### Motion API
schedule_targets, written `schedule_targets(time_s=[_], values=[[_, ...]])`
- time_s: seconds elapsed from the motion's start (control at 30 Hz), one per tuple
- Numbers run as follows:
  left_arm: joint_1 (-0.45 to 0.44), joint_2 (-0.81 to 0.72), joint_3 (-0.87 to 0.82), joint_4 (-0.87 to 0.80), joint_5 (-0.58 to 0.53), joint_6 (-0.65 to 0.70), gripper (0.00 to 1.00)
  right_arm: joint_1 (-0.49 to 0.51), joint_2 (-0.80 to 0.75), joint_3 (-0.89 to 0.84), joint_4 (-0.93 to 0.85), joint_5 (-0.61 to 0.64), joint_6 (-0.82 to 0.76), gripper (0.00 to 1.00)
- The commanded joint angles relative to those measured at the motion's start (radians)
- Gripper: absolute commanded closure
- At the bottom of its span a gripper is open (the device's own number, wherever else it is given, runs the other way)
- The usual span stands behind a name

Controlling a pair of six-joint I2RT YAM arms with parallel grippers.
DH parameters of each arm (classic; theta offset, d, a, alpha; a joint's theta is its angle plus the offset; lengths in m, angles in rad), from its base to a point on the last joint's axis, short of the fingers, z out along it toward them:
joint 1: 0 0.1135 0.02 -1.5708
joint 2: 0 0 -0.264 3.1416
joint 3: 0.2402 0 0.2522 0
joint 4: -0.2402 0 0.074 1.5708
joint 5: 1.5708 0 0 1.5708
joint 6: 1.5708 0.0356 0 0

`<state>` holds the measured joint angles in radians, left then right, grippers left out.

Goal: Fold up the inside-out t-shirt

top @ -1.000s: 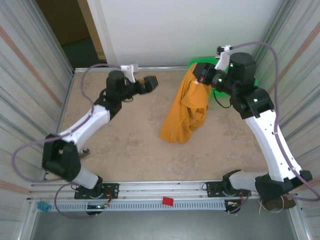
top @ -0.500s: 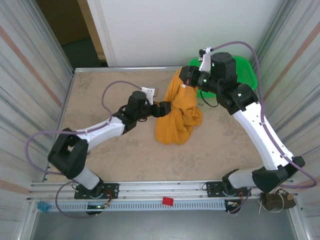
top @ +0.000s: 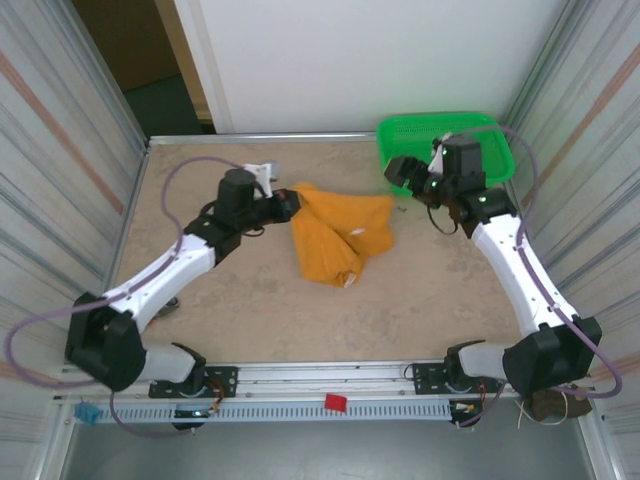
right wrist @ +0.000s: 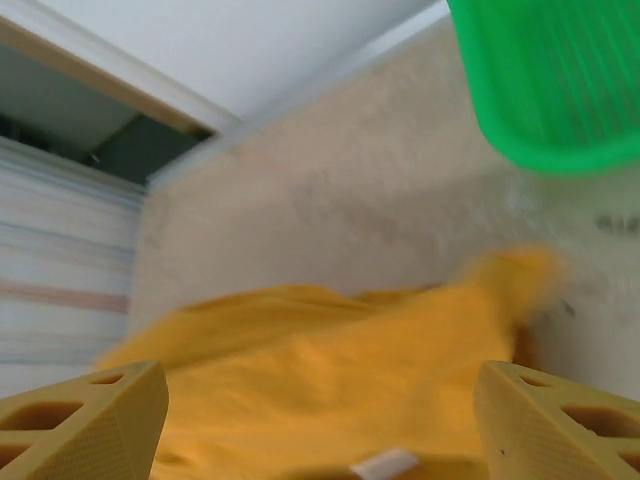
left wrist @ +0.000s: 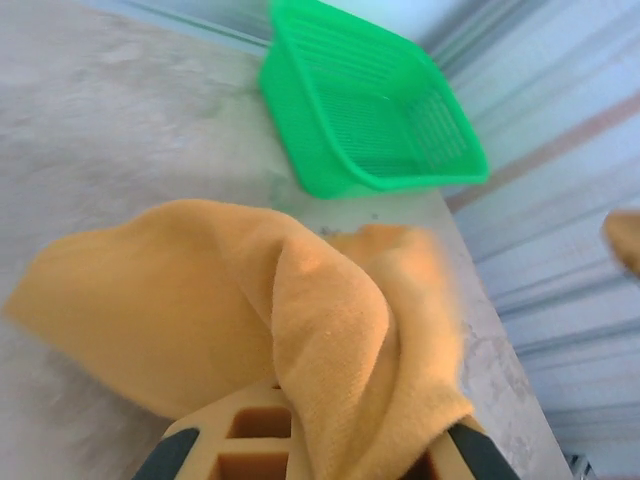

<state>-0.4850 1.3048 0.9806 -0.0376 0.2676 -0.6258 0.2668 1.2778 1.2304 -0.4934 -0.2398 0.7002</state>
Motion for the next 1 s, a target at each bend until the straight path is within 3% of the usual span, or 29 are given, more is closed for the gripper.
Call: schedule_targets(time_s=[0.0,0.13,0.37,0.73,0.97], values=[[0.051,-0.07,-0.105,-0.178,-0.056,-0.079,1.0,0.08,-0.031,-0.119,0.013,-0.008,0.011,0.23],[0.098,-0.124,-0.197,-0.194,-0.048,-0.102,1.0,0.203,-0.018,-0.25,0.025,0.037,0.007,0.28],[0.131,-0.141,-0.204,-0.254,-0.063,-0.033,1.0,0.346,0.071,-0.411,0.18,0.045,0.05,0.3],[0.135,-0.121,-0.203,-0.243,-0.045,-0.025,1.0,0.366,0.426,-0.263,0.27,0.038,0.009,0.44],[0.136,-0.126,-0.195,-0.248,-0.045,-0.018,1.0,0.362,0.551,-0.209,0.312,0.016,0.037,0.6]])
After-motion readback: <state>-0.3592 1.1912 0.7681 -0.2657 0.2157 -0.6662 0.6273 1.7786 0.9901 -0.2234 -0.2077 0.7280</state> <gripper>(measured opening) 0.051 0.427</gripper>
